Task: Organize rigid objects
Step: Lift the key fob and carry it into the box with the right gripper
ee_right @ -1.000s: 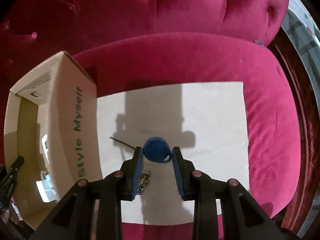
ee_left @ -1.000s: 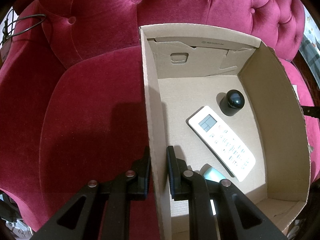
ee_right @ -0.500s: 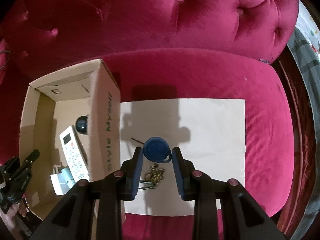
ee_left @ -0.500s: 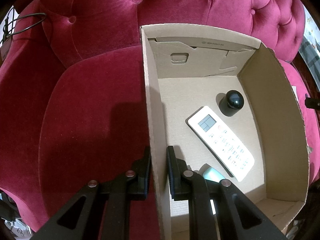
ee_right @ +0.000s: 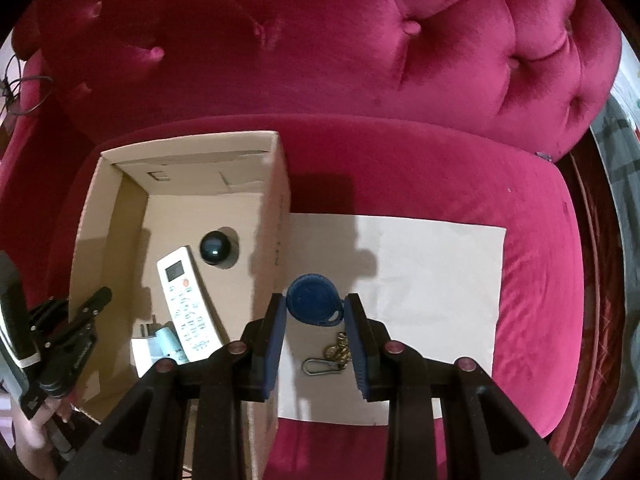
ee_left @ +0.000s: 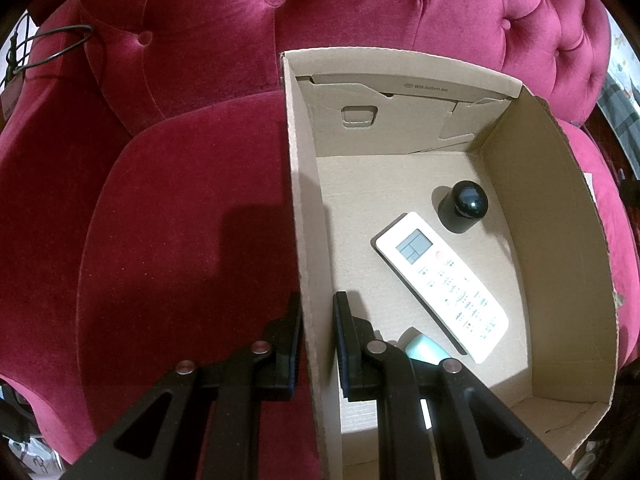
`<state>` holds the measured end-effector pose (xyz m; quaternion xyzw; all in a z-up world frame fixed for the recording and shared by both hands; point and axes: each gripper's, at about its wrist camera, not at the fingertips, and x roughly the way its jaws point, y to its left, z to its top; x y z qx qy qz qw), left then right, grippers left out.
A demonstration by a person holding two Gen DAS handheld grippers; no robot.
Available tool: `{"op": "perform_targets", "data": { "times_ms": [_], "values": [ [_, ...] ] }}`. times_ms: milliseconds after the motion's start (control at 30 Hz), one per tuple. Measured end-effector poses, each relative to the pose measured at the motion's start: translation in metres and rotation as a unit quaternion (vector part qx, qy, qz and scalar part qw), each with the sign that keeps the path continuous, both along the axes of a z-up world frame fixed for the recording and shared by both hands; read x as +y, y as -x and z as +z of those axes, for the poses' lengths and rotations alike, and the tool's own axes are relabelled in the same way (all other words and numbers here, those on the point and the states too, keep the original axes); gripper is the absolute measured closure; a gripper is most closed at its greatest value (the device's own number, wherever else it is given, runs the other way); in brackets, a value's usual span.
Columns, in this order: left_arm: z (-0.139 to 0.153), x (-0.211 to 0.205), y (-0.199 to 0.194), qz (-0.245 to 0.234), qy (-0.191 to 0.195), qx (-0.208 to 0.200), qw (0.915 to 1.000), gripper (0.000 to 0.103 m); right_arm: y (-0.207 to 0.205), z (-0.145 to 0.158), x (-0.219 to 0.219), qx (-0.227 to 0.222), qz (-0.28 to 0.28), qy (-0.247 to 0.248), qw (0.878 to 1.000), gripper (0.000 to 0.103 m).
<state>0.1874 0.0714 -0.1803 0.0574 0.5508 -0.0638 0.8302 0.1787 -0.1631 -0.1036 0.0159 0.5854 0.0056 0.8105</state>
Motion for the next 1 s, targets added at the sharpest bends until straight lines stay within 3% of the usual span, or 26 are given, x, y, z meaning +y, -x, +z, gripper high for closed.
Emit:
{"op": "perform_targets", "data": {
  "times_ms": [433, 1000],
  "values": [
    [0.001, 0.001, 0.0, 0.0, 0.001, 0.0, 1.0, 0.087, 0.001, 0.008, 0.043, -0.002, 0.041, -0.014, 0.999, 0.072],
    [0.003, 0.001, 0.0, 0.0, 0.002, 0.001, 1.0, 0.087, 0.002, -0.025, 0.096, 0.016, 0.079, -0.042, 0.996, 0.072]
  ]
}}
